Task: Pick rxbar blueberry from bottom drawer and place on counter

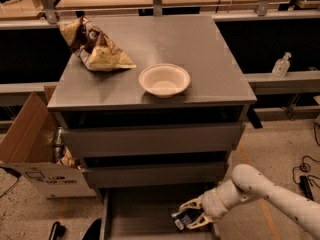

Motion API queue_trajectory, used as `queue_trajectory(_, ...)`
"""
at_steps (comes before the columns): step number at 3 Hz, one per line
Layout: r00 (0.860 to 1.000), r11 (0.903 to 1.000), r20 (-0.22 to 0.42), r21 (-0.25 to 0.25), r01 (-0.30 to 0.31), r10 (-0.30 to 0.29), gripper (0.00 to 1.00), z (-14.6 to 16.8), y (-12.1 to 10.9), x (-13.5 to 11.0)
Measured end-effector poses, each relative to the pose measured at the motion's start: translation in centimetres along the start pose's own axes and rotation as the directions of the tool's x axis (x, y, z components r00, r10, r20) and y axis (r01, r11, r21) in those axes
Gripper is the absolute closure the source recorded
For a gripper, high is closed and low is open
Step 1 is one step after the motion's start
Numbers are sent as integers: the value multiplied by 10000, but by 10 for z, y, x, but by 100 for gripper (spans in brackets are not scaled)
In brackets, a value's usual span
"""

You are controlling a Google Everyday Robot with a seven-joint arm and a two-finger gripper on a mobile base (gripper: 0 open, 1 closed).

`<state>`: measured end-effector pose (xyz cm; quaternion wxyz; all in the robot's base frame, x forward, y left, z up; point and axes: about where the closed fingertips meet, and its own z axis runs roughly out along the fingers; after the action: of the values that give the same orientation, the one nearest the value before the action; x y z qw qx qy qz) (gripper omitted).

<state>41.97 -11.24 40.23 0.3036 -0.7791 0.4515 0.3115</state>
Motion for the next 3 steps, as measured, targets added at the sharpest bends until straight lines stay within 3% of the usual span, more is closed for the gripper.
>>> queue_trajectory(1,9992,9973,390,-735,28,1,100,-3,19,-13)
queue_trajectory(2,9997,9967,83,-774,236,-230,100,-1,12,-14)
queue_trajectory(3,9906,9961,-1073,-342,814,-846,100,-19,4,-32)
